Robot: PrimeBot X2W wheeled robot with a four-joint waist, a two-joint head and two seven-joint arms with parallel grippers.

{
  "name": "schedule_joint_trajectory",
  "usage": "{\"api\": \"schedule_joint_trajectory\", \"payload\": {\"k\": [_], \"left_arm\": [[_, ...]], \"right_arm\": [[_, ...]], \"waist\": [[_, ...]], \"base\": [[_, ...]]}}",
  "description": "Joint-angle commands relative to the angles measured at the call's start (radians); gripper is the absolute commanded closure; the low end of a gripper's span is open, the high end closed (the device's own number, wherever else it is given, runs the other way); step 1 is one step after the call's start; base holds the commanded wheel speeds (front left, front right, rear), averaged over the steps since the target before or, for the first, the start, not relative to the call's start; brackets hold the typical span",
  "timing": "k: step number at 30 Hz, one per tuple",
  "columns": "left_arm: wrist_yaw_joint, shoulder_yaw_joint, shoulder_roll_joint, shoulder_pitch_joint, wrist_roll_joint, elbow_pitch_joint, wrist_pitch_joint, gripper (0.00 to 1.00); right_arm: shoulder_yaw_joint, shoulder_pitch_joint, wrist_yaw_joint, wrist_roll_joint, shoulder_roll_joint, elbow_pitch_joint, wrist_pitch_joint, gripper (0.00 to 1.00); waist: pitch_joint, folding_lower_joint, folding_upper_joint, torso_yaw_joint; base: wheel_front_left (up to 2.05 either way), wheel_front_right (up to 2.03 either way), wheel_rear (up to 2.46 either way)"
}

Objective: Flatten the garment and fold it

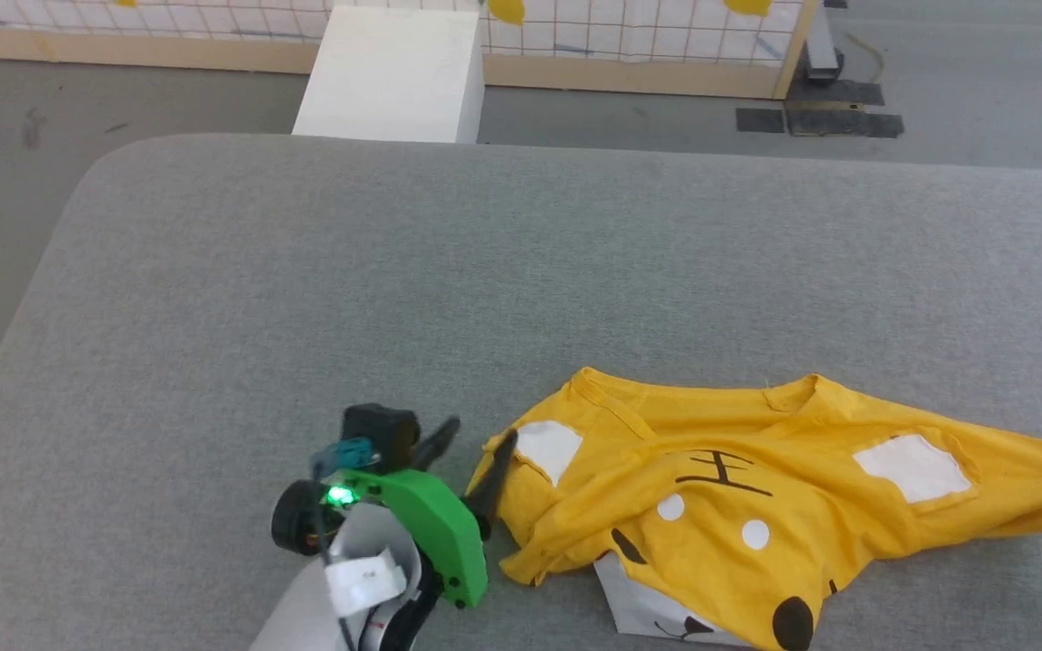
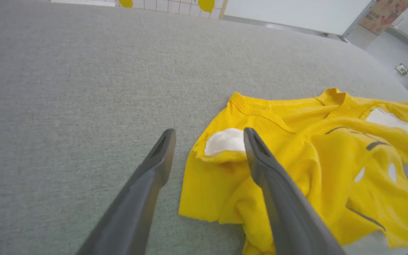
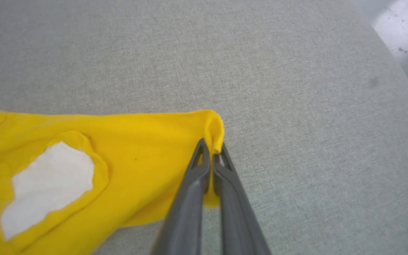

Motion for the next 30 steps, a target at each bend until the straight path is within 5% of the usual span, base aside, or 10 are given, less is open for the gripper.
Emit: {"api": "schedule_joint_trajectory", "payload": {"k": [1,5,14,17,24,30], "left_arm": [[-0.007,-0.014,0.020,-0.019,-0.006,0.011,0.051,0.00],[-0.003,-0.061,0.049,-0.033,-0.038,0.034,0.302,0.00],[0.050,-0.100,0.079,-0.030,-0.021,0.049,0.474,0.00],[0.052,-0.109,0.082,-0.036,-0.021,0.051,0.499,1.00],[0.022,-0.085,0.111,-0.123,-0.026,-0.002,0.384,1.00],[0.001,-0.027,0.168,-0.268,-0.085,-0.063,0.306,1.00]], "right_arm": [[0.001,0.015,-0.002,0.008,0.004,-0.011,0.002,1.00],[0.026,0.020,-0.002,0.021,0.015,-0.025,0.005,1.00],[0.065,0.021,-0.002,0.041,0.021,-0.029,-0.003,1.00],[0.089,0.021,-0.002,0.054,0.022,-0.032,-0.004,1.00],[0.167,-0.002,-0.002,0.085,0.010,-0.078,0.003,1.00],[0.291,-0.089,-0.002,0.124,-0.075,-0.155,0.036,1.00]], "waist": [[-0.003,0.0000,-0.0001,-0.014],[0.008,0.0000,-0.0001,-0.049],[0.034,0.0000,-0.0001,-0.074],[0.038,0.0000,-0.0001,-0.077],[0.036,0.0000,-0.0001,-0.075],[0.050,0.0000,-0.0001,-0.084]], "base": [[0.00,0.00,0.00],[0.00,0.00,0.00],[0.00,0.00,0.00],[0.00,0.00,0.00],[0.00,0.00,0.00],[0.00,0.00,0.00]]}}
